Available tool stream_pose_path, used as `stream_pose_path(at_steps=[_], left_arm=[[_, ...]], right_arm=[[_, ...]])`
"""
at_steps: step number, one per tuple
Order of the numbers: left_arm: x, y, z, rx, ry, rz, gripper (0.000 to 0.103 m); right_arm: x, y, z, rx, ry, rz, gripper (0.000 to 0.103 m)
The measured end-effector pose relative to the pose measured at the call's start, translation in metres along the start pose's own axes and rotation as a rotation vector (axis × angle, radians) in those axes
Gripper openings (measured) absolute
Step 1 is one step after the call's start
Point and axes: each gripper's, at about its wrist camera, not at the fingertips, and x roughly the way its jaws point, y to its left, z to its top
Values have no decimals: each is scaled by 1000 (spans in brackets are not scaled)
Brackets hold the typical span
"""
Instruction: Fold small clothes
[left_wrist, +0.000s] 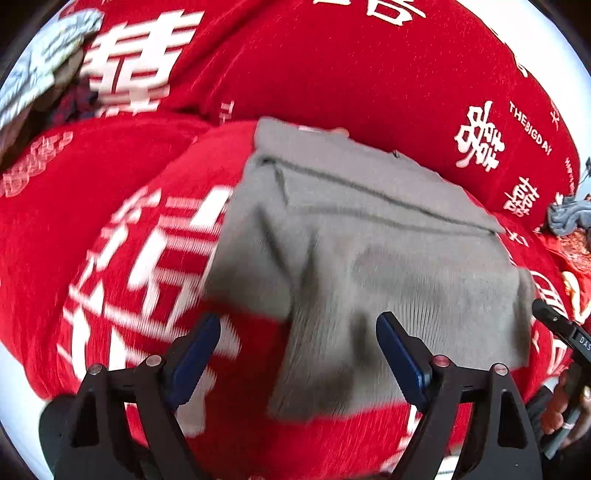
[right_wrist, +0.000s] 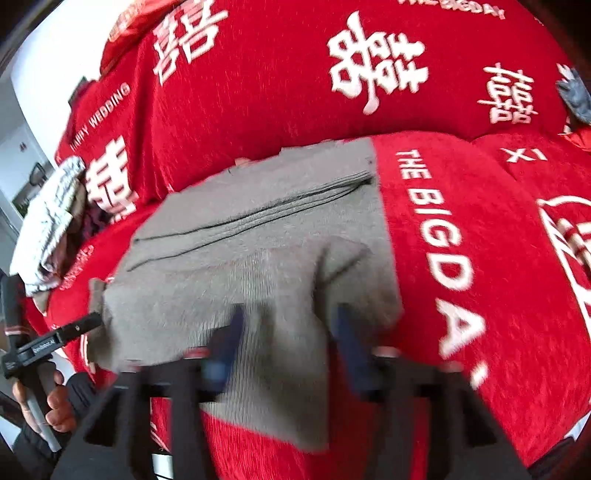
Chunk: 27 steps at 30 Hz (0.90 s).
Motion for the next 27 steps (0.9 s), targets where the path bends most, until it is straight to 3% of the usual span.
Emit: stream_pose_path(at_steps=[3, 5, 7, 9, 10, 11, 13, 20, 27], left_arm=[[4, 9, -14, -29, 55, -44, 87], [6, 2, -18, -11, 47, -35, 86], [8, -8, -17, 15, 47, -27, 60], [12, -20, -14, 43, 58, -17, 19], [14, -25, -13, 51, 79, -45, 11], [14, -27, -12, 48, 79, -38, 11], [12, -29, -12, 47, 69, -24, 10], [-47, -21, -1, -12, -113, -96, 10], [-60, -34, 43, -24, -186, -73, 10]], right_arm=[[-13, -5, -16, -17, -16, -2, 70], [-10, -7, -25, -16, 6, -6, 70], [0, -6, -31, -19, 41, 2, 66], [3, 0, -33, -45, 29, 2, 54], [6, 6, -33, -73, 36, 28, 34], [10, 10, -33, -88, 58, 47, 19], [15, 15, -32, -115, 68, 37, 14], [-22, 21, -23, -98, -18, 146, 12], [-44, 35, 24, -72, -142, 164, 12]])
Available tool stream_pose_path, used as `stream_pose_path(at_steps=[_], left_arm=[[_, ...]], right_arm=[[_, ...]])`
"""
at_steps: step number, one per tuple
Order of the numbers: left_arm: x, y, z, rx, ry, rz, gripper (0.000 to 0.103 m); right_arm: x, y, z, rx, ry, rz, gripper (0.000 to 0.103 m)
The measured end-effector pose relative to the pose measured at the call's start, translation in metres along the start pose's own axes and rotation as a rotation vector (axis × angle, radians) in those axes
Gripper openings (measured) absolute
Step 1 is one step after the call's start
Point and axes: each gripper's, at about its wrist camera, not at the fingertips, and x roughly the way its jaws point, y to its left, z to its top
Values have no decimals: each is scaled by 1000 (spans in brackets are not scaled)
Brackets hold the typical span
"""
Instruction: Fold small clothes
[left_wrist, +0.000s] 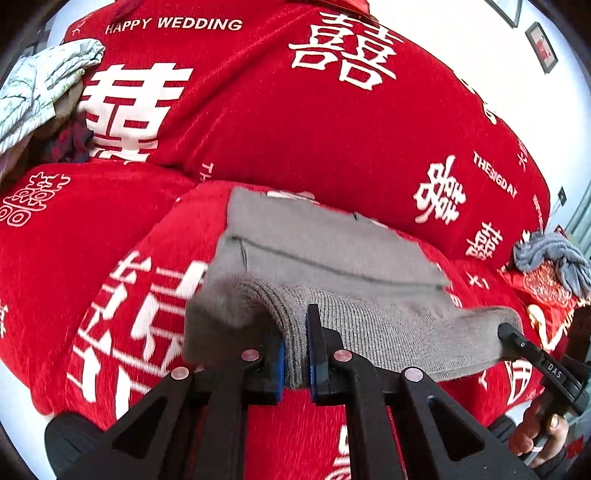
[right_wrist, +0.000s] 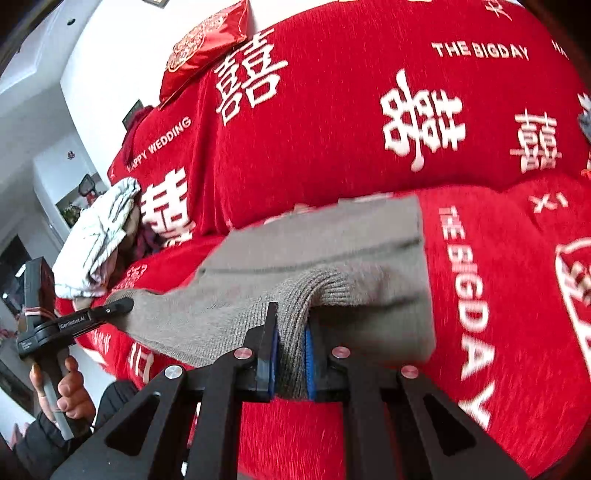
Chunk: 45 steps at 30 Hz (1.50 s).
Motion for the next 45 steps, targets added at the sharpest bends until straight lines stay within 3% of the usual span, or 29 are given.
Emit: stream_pose_path(at_steps=[5, 15, 28, 45], left_arm=[[20, 0, 22, -32, 22, 23, 10], [63, -17, 56, 5, 43, 76, 10], [117, -19, 75, 7, 118, 118, 10], [158, -20, 99, 27, 164, 169, 10]], right_arm=[[17, -2, 25, 23, 4, -38, 12], [58, -20, 58, 66, 40, -106, 12], [108, -45, 78, 93, 117, -160, 12], [149, -64, 104, 126, 163, -176, 12]])
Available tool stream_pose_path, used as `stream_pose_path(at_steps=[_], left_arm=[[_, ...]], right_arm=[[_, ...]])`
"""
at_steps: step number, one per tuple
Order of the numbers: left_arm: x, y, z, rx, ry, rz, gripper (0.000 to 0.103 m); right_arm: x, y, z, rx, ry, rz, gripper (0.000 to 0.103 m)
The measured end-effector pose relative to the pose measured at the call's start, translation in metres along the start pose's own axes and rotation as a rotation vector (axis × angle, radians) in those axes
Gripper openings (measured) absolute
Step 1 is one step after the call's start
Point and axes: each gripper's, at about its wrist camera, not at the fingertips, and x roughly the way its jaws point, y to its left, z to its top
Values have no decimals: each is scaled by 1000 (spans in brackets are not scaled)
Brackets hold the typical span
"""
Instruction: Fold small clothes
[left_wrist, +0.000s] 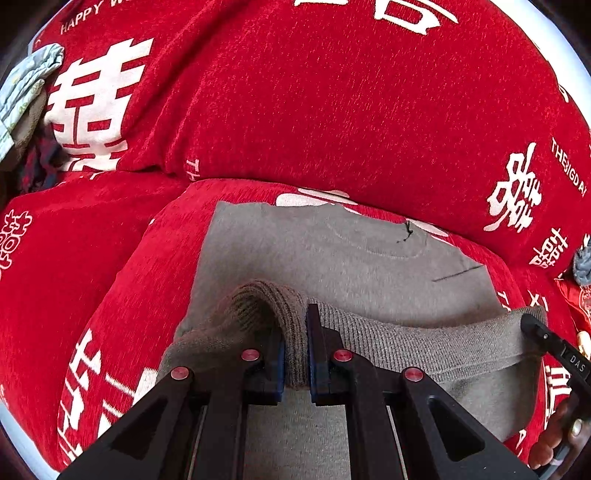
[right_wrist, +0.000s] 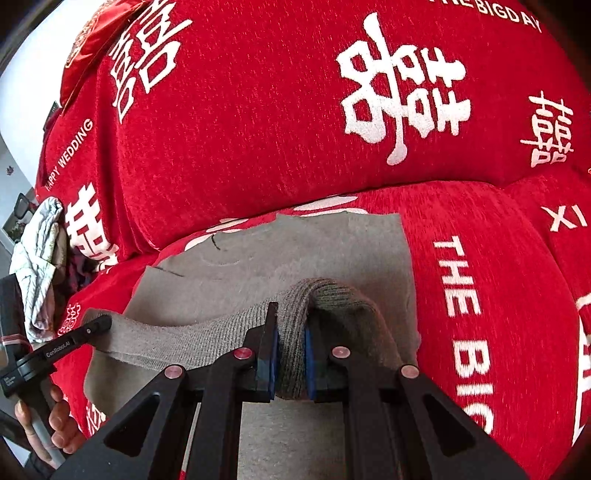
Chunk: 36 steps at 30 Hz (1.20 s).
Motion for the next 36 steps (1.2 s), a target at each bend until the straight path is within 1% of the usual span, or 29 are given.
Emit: stream_pose_path(at_steps=[15, 23, 30, 36], left_arm=[[24, -6, 26, 5, 18, 4, 10], [49, -12, 43, 21, 44, 21, 10], [74, -10, 52, 21, 72, 29, 11], [91, -3, 55, 5, 106, 31, 11]], right_arm=[[23, -5, 24, 9, 16, -16, 12], [45, -9, 35, 15, 36, -37, 12], [70, -14, 49, 16, 60, -56, 12], [87, -20, 49, 35, 88, -55, 13]])
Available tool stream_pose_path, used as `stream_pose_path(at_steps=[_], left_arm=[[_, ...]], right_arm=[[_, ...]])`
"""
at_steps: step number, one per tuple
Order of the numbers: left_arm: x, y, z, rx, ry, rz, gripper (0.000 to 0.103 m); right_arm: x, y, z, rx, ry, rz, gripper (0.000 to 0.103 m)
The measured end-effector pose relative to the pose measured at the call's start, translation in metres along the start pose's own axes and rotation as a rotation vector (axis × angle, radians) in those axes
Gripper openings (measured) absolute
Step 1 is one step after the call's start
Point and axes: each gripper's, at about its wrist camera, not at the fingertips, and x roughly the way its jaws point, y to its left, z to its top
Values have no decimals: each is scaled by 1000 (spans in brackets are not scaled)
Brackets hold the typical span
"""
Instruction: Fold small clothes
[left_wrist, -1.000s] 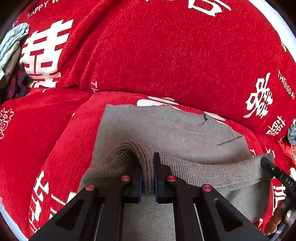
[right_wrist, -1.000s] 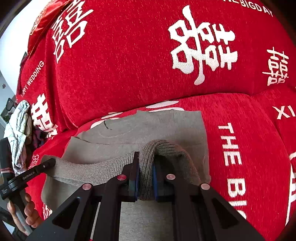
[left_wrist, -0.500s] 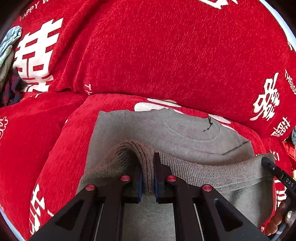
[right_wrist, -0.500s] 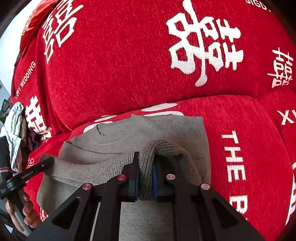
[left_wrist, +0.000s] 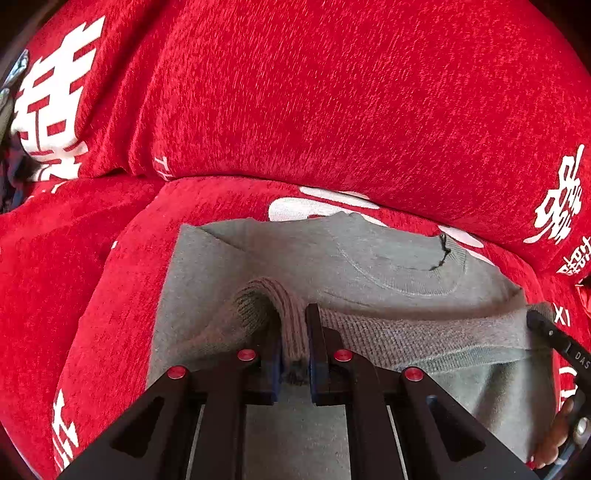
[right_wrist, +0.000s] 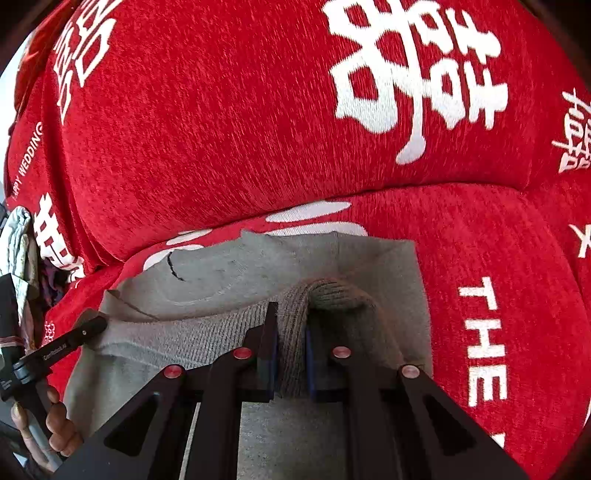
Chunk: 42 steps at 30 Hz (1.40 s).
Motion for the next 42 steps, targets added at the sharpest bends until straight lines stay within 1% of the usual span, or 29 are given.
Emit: stream_pose_path(at_steps=[4, 6, 8, 9, 10, 11, 12, 13, 14, 15, 16, 17, 19, 20, 22, 23, 26, 27, 29, 30, 31, 32, 34, 35, 37, 38, 39, 40, 42], left_arm=[[5, 1, 5, -7, 2, -3, 11], [11, 1, 6, -13, 25, 0, 11], [15, 3, 6, -19, 47, -5, 12], [15, 5, 6, -27, 51, -10, 24], [14, 7, 6, -43, 55, -23, 49], [12, 9, 7, -58, 54, -35, 65], [6, 12, 8, -81, 33, -34, 92], [-2, 14, 9, -99, -13, -2, 102], [-10, 15, 8, -109, -51, 18, 102], [-15, 15, 9, -108, -67, 16, 102], [-19, 15, 10, -103, -61, -4, 102], [-21, 15, 9, -99, -49, -22, 102], [-25, 12, 4, -81, -49, -44, 102], [-25, 6, 1, -49, -46, -47, 102], [-20, -10, -2, 31, -35, -21, 102], [-14, -22, -3, 84, -24, 11, 102], [4, -40, -1, 165, 14, 39, 102], [11, -43, 0, 186, 26, 66, 102], [31, -41, 3, 195, 66, 153, 102], [39, -36, 4, 185, 86, 168, 102], [42, -29, 5, 161, 89, 140, 102], [42, -21, 6, 129, 82, 111, 102], [39, -17, 5, 117, 70, 112, 102], [37, -19, 4, 127, 65, 130, 102], [27, -24, -2, 145, 43, 169, 102], [19, -26, -7, 148, 20, 165, 102], [11, -28, -12, 149, 7, 143, 102], [1, -31, -20, 149, -2, 107, 102], [-12, -37, -35, 153, -22, 66, 102]], right_arm=[[5, -1, -1, -4, -4, -10, 13], [7, -1, 0, 2, 3, -11, 13], [12, -7, 1, 42, 30, 6, 17], [13, -10, 2, 63, 39, 21, 18], [13, -15, 2, 94, 50, 44, 18], [12, -19, 3, 122, 51, 67, 21], [10, -22, 3, 136, 49, 76, 23], [7, -25, 4, 155, 44, 80, 31], [4, -27, 4, 168, 36, 77, 45], [-2, -28, 4, 177, 19, 65, 52], [-9, -29, 3, 180, -5, 52, 62], [-16, -29, 1, 179, -27, 44, 64], [-31, -24, -3, 140, -71, 37, 64], [-33, -20, -4, 114, -78, 32, 64], [-33, -2, -7, 6, -74, 20, 64], [-28, 10, -9, -58, -56, 3, 64], [-7, 36, -9, -185, 14, -45, 64], [4, 43, -8, -223, 41, -77, 64], [21, 43, -6, -238, 83, -140, 64], [30, 38, -4, -225, 111, -191, 64], [37, 28, -1, -195, 127, -232, 64], [38, 16, 1, -146, 116, -232, 63], [35, 4, 1, -93, 93, -194, 63], [32, 3, -1, -99, 87, -194, 63], [24, 11, -5, -132, 75, -229, 63], [16, 15, -9, -146, 59, -239, 63], [7, 20, -13, -155, 41, -225, 63], [-3, 27, -19, -159, 48, -189, 64], [-15, 41, -33, -181, 45, -122, 64]])
